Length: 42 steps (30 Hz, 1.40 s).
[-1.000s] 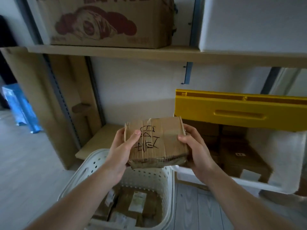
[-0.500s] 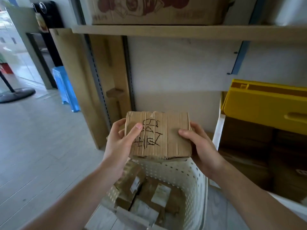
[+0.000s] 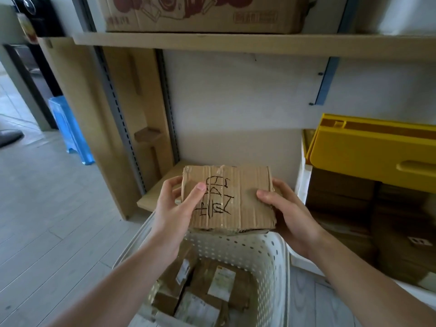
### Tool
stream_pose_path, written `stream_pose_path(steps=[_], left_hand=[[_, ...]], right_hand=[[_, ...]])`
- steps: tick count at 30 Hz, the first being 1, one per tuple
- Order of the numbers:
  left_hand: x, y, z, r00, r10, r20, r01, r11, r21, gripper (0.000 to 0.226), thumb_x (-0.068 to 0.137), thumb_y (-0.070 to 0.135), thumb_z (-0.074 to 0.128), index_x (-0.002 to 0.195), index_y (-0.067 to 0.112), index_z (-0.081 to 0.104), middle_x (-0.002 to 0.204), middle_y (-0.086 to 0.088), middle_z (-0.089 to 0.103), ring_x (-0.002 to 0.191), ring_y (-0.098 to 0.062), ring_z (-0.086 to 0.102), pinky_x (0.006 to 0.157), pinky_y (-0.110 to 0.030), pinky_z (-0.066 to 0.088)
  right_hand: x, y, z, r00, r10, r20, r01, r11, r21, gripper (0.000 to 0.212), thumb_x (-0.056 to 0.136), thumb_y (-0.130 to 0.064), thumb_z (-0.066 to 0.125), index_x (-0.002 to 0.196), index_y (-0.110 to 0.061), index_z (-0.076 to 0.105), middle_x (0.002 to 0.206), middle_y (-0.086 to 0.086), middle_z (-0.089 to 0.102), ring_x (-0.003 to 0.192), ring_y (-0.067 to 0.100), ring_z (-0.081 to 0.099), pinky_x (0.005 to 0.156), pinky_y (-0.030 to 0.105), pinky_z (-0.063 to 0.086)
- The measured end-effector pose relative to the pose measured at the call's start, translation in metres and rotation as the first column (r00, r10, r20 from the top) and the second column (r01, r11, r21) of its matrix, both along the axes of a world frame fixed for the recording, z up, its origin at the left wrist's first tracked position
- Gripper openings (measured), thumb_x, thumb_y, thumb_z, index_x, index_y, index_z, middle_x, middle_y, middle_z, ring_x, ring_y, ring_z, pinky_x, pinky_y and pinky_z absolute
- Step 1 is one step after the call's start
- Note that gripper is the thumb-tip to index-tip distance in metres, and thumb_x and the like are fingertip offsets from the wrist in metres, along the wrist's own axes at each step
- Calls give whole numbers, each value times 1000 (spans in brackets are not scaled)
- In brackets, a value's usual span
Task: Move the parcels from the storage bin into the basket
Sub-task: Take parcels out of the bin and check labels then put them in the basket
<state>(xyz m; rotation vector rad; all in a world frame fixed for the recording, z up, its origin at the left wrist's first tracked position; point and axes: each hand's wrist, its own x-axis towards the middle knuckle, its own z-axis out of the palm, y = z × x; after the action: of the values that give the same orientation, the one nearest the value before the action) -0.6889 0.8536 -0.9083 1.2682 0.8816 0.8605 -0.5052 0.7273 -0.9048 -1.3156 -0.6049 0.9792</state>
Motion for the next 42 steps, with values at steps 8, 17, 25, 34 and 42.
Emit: stream_pose_path(steps=[8,17,25,34,42], left_hand=[[8,-2,-1,988,52,-147,-51,999,8,30,100,44,55,127,51,43,119,1,62,97,-20,68,85,-47,59],[9,-18,1,972,-221,-80,218,975,-52,102,49,84,72,136,60,25,130,3,58,101,-19,71,88,-41,58],[4,-16,2,936,-353,-8,352,936,-12,130,42,84,79,151,58,12,140,11,54,122,-15,60,110,-55,43],[6,-26,2,934,-357,34,357,934,-19,34,96,50,47,116,65,23,111,28,55,87,23,61,75,-10,45],[5,-19,-2,914,-371,162,381,924,-32,66,87,53,61,145,34,36,131,-2,64,111,-9,69,88,-34,58]], right_hand=[[0,6,0,999,-38,-16,39,994,106,44,86,-41,65,128,-28,63,124,3,68,112,22,66,83,42,57],[-17,17,4,991,20,-130,-3,992,128,29,107,-34,40,127,-35,62,129,2,67,118,29,66,96,64,52],[-32,9,0,987,160,-10,-156,975,157,27,99,-31,55,125,-35,58,131,1,65,123,33,62,99,67,49],[-32,2,4,975,98,198,-104,994,23,20,106,-22,48,120,-30,60,125,-13,66,110,14,67,89,46,57],[-28,-2,5,986,66,156,-60,997,-41,52,86,-44,69,134,-33,52,131,-7,63,106,8,69,78,29,58]])
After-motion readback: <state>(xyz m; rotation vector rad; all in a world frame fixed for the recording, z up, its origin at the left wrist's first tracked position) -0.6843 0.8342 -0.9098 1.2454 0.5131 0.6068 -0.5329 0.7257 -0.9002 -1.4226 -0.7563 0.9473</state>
